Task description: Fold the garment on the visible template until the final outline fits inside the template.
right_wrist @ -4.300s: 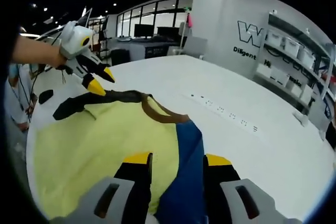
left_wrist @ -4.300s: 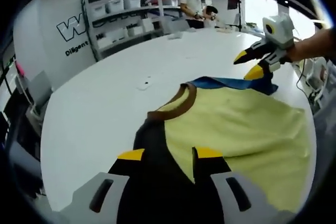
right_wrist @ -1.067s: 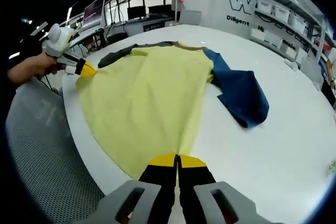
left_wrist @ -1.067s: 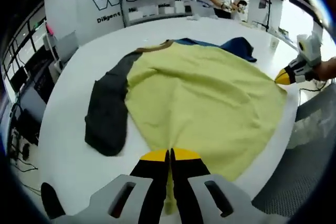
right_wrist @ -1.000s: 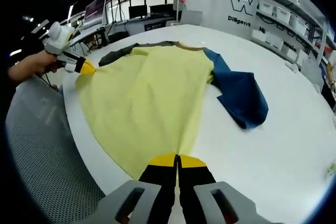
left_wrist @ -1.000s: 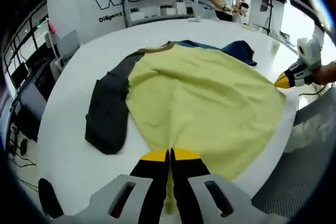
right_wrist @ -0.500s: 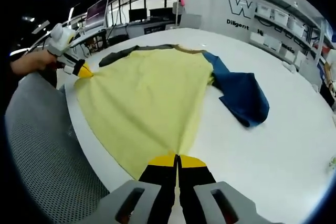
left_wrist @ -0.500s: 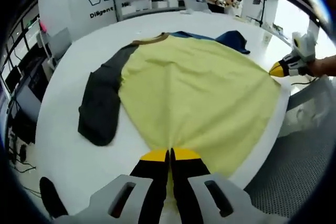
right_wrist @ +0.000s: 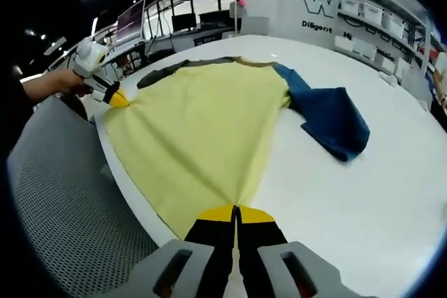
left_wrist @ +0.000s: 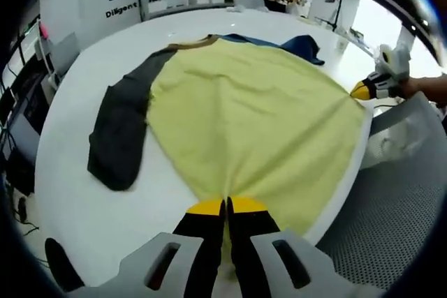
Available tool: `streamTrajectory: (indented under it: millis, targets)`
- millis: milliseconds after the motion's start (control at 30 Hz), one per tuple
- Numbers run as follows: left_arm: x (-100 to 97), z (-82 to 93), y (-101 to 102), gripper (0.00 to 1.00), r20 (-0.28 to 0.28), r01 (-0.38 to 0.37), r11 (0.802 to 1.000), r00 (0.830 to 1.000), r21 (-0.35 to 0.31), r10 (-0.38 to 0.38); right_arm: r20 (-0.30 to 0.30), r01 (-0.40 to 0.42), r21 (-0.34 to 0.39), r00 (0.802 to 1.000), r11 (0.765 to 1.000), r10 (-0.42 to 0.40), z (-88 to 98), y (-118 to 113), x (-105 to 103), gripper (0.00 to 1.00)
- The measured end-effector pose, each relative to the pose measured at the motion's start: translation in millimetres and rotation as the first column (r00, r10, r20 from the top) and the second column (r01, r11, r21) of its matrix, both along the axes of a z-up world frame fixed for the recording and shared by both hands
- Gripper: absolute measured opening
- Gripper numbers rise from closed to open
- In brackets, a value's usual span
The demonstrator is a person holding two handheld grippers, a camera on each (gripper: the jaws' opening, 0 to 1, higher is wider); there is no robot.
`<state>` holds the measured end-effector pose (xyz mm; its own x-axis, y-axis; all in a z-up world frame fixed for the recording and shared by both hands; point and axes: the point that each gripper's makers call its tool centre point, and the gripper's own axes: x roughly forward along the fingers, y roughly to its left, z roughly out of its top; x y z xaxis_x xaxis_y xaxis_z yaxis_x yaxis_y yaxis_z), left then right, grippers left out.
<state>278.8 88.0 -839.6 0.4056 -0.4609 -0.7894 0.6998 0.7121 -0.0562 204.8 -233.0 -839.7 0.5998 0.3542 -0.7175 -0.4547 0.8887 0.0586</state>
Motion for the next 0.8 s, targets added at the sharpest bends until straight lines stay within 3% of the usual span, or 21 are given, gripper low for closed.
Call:
streamTrajectory:
  millis: [233, 467, 800]
  targets:
    - [-6.0, 0.7, 0.3, 0.04, 0.021, 0.042, 0.999, 0.999, -0.005, -0.042, 0.004, 0.005, -0.015, 1.0, 1.0, -0.005, -3.1, -2.3, 0.8, 0.0]
    - [-1.8, 0.5, 0.7, 0.05, 0.058, 0.038, 0.999, 0.998, 0.016, -0.039, -0.01, 0.021, -0.003, 1.0, 1.0, -0.021, -3.8, -4.5, -0.2, 0.0]
    - [-1.5, 1.7, 0.4, 0.07, 0.053, 0.037, 0.999, 0.998, 0.012, -0.038, 0.031, 0.038, -0.012, 0.999, 0.999, -0.038, 10.2, -17.2, 10.4, 0.0]
